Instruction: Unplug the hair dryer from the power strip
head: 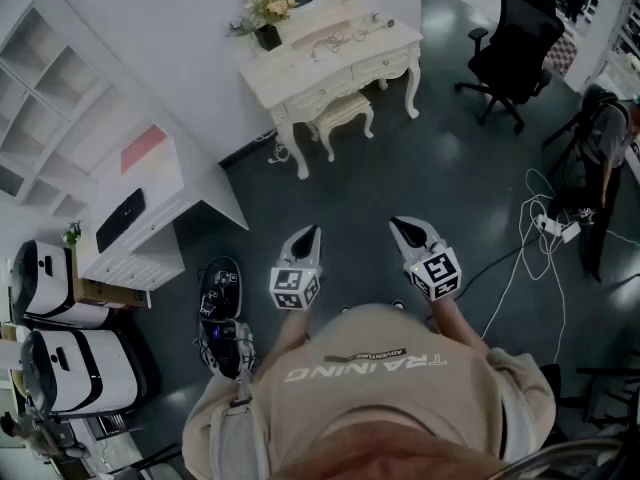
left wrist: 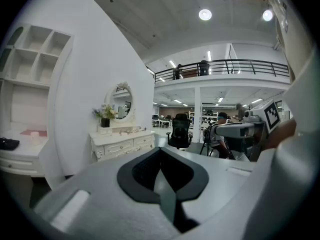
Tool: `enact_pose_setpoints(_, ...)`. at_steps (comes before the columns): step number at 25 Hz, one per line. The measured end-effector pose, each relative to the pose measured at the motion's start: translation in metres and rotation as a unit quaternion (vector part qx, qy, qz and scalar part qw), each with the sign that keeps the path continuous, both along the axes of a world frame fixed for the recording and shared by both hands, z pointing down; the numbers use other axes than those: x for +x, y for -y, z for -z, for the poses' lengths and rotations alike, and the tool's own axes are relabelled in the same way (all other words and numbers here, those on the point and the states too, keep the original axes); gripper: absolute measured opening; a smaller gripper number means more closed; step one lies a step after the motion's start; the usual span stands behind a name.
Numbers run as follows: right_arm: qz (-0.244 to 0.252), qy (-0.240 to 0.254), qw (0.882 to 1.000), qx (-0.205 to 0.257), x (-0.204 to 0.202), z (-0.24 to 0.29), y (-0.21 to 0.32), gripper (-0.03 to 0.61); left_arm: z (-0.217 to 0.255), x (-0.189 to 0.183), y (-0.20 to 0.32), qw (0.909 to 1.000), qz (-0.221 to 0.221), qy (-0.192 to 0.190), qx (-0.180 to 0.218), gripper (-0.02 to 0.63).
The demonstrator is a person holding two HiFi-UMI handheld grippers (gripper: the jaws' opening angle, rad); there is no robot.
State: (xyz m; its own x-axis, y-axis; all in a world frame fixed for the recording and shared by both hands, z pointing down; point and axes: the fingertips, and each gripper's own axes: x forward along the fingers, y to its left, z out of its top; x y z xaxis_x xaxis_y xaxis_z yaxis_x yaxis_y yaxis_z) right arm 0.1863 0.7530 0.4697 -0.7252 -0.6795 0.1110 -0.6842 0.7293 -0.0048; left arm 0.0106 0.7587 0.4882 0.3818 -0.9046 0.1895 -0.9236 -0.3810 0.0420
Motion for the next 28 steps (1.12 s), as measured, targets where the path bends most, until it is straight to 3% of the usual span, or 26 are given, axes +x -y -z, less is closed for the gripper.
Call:
enact_pose_setpoints(5, 0.004, -0.008, 1.0, -0.004, -0.007, -0.002, 0.02, 0.003, 0.005, -0.008, 0.016, 0.9998, 0.003, 0.017, 0.013, 0.008)
enact_pose_setpoints(15, -0.015, 0.001, 1.0, -0.015, -0.036, -0.011, 0.063, 0.003, -0.013, -0.034, 0.058, 0.9996, -0.019, 0.019, -0.01, 0.008)
enact_pose_setpoints(21, -0.044, 0.016, 0.998, -0.036, -0.068, -0.031, 0.087, 0.003, -0.037, -0.069, 0.069, 0.9984, -0.039, 0.029, -0.03, 0.008)
enact_pose_setpoints(25, -0.042, 0.015, 0.998, -0.047, -0.086, -0.041, 0.104, 0.003, -0.057, -0.079, 0.076, 0.9917, -0.067, 0.105, -0.034, 0.008)
enact_pose_setpoints(26, -0.04, 0.013, 0.998, -0.048, -0.089, -0.042, 0.11, 0.003, -0.06, -0.078, 0.08, 0.9901, -0.075, 0.113, -0.036, 0.008)
enact_pose_setpoints(28, -0.036, 0.004, 0.998, -0.043, -0.091, -0.041, 0.125, 0.003, -0.063, -0.078, 0.093, 0.9921, -0.075, 0.09, -0.044, 0.008)
